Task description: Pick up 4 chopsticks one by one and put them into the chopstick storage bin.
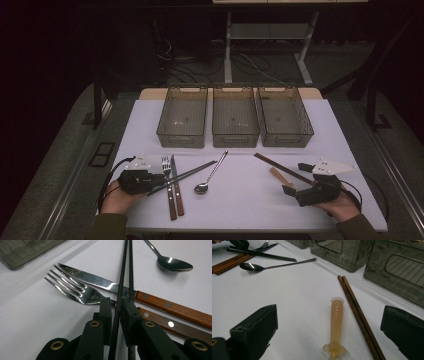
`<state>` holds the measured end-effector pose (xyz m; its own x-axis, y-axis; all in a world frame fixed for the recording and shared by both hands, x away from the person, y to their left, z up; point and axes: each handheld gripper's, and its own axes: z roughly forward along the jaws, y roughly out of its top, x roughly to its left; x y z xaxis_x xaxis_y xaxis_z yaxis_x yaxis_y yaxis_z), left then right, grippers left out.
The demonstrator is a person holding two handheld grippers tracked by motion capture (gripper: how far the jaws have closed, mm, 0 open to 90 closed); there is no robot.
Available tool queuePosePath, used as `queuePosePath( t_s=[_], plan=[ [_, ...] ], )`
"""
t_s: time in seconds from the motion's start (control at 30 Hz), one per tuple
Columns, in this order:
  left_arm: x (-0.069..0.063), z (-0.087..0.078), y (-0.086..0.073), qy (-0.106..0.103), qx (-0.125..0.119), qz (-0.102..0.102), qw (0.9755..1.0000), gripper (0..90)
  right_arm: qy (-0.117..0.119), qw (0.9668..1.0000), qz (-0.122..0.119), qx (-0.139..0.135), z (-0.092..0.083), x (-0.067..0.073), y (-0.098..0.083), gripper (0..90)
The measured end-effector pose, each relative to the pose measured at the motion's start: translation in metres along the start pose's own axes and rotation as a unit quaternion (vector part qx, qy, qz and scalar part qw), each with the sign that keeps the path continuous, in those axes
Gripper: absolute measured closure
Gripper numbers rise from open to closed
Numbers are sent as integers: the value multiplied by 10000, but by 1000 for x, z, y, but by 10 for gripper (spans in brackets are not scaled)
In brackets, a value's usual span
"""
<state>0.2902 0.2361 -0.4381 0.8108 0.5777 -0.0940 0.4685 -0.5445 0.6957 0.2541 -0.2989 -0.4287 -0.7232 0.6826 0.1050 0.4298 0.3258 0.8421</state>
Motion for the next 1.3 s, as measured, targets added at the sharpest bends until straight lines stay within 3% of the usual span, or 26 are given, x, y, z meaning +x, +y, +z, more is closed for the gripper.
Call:
queuePosePath(
  t_s=[0.37,1.3],
  plan=[
    [1,4,0,-75,200,102,9997,798,8,10000,-8,1,0,0,0,14],
    [3,5,0,-127,231,189,9995,844,56,10000,-26,31,4,2,-1,13]
  ],
)
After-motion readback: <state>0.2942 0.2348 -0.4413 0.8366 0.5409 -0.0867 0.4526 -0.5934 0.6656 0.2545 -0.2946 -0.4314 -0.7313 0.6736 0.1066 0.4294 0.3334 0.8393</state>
